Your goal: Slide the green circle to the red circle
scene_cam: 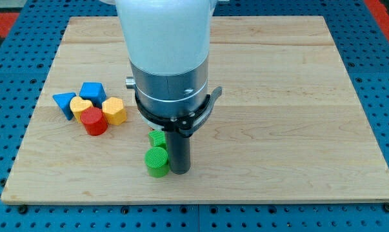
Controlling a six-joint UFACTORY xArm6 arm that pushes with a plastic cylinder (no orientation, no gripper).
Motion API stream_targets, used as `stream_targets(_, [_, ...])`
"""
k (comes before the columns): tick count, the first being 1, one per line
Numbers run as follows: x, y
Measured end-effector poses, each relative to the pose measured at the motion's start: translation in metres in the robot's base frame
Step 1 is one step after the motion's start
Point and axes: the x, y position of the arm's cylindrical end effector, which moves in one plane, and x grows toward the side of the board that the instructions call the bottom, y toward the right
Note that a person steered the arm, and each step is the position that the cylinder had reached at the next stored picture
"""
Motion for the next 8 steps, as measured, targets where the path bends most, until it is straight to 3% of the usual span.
stream_targets(3, [0.015,-0.021])
stream_targets(6, [0.028,-0.095])
stream_targets(8, [0.028,-0.034])
